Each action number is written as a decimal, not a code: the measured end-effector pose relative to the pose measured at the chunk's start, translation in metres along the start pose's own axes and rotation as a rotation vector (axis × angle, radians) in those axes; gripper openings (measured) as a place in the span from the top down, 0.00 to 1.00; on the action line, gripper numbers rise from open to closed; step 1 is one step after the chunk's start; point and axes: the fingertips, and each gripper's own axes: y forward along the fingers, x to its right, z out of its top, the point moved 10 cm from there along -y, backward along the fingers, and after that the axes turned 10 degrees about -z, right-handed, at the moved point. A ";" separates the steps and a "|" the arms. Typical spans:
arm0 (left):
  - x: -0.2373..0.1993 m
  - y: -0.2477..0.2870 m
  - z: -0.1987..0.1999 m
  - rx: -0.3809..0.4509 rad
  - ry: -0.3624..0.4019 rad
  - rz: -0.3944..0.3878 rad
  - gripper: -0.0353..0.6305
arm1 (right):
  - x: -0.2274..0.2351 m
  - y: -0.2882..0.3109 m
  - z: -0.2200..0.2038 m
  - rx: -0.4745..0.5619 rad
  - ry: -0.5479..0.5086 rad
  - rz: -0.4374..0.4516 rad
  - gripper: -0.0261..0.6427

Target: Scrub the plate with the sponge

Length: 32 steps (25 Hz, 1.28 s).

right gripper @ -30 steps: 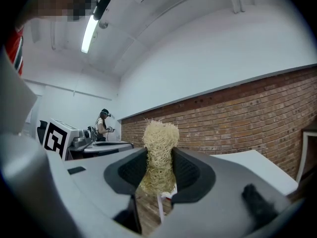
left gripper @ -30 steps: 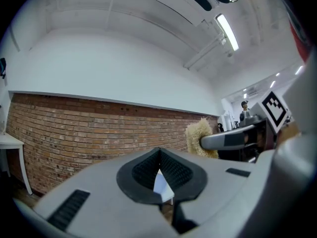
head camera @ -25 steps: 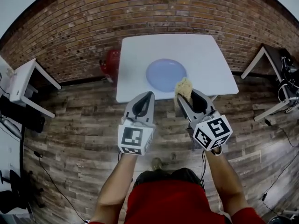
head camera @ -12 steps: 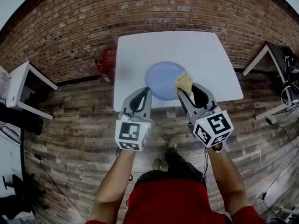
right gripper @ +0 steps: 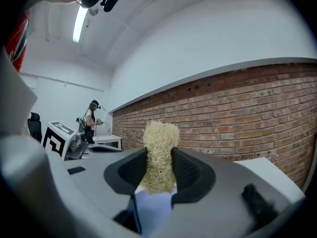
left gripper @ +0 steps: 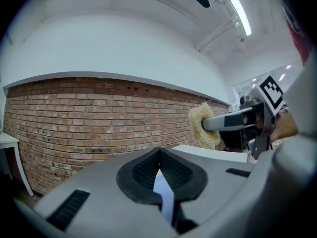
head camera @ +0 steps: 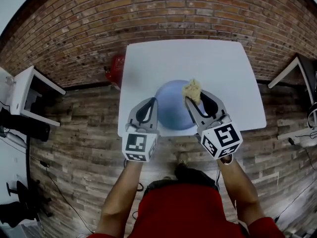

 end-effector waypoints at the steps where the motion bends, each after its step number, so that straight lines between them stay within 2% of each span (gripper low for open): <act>1: -0.002 0.008 0.000 -0.007 0.000 0.009 0.93 | 0.007 0.007 0.000 -0.004 0.000 0.010 0.73; 9: -0.028 0.044 -0.011 -0.090 -0.026 0.050 0.93 | 0.033 0.056 -0.005 -0.054 0.016 0.063 0.73; 18: -0.059 0.076 -0.041 -0.221 -0.100 0.009 0.93 | 0.031 0.095 -0.027 -0.164 0.039 0.029 0.73; 23: -0.065 0.089 -0.060 -0.337 -0.153 -0.022 0.92 | 0.025 0.112 -0.044 -0.242 0.048 0.021 0.73; 24: -0.066 0.091 -0.063 -0.361 -0.165 -0.027 0.90 | 0.023 0.115 -0.046 -0.257 0.042 0.023 0.73; 26: -0.067 0.097 -0.069 -0.409 -0.190 -0.040 0.74 | 0.021 0.121 -0.052 -0.291 0.024 0.028 0.73; 32: -0.076 0.108 -0.087 -0.545 -0.262 -0.068 0.67 | 0.013 0.144 -0.076 -0.449 -0.002 0.038 0.73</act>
